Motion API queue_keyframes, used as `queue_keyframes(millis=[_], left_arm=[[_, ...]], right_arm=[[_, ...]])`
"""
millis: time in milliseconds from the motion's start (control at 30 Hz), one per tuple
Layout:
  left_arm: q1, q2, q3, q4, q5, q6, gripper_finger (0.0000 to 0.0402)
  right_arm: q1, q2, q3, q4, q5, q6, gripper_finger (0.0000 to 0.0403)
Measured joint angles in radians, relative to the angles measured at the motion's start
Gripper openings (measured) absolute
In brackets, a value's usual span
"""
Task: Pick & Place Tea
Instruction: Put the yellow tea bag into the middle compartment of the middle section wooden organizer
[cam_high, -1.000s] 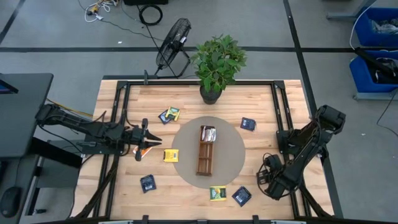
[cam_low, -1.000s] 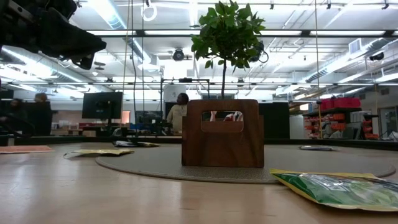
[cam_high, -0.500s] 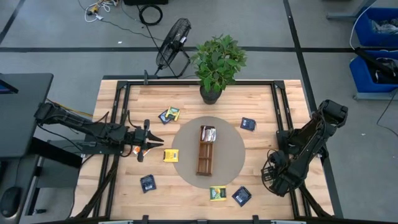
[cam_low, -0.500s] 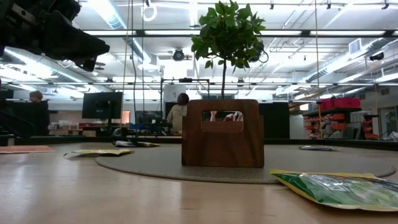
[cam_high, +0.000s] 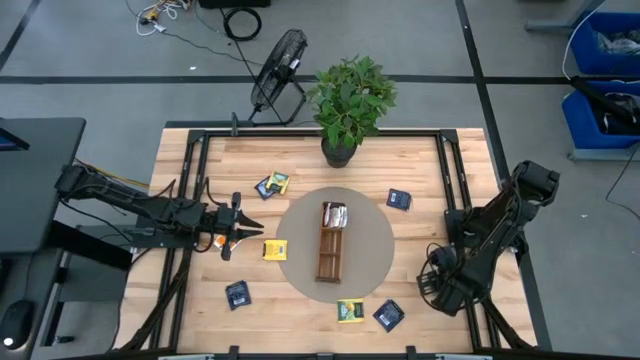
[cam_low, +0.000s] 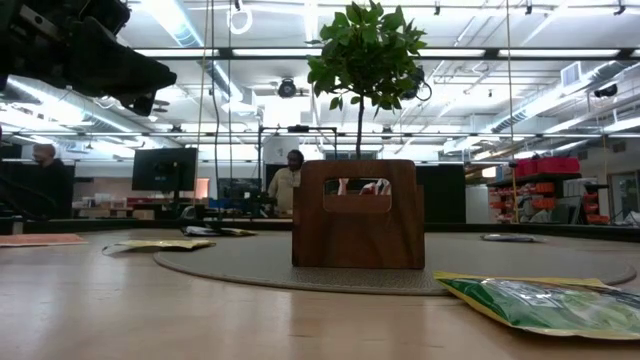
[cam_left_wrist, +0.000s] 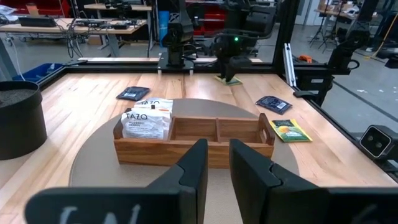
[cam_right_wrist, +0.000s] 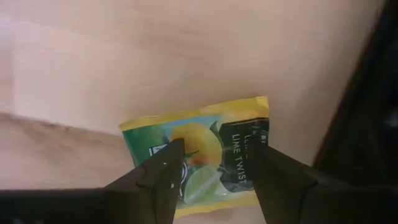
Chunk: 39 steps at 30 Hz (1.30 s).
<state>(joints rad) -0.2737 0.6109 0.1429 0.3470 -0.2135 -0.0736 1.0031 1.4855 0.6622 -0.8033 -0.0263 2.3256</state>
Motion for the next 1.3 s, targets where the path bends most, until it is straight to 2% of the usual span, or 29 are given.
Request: queue_keyframes(millis=[100,300,433,767,933,1167,1300], left_arm=[[0.000,0.000,0.000,0.001,0.000,0.002,0.0069],[0.000,0.000,0.000,0.006,0.000,0.006,0.0069],[0.000,0.000,0.000,0.007,0.000,0.006,0.0069],[0.000,0.000,0.000,0.007,0.000,0.006,0.0069],[0.000,0.000,0.000,0.008,0.000,0.006,0.0069],[0.000,0.000,0.000,0.008,0.000,0.006,0.0069],[0.000,0.000,0.000,0.008,0.000,0.006,0.0069]], right_arm=[[-0.011,0.002,-0.001,0.019,0.041,-0.004,0.0189],[-0.052,0.009,0.033,0.044,0.244,-0.044,0.0189],[-0.055,0.009,0.047,0.053,0.324,-0.061,0.0189],[-0.055,0.009,0.048,0.029,0.296,-0.056,0.0189],[-0.055,0.009,0.039,0.030,0.193,-0.056,0.0189],[-0.058,0.040,0.018,0.067,0.195,-0.067,0.0188],[-0.057,0.045,0.018,0.067,0.192,-0.064,0.0170]])
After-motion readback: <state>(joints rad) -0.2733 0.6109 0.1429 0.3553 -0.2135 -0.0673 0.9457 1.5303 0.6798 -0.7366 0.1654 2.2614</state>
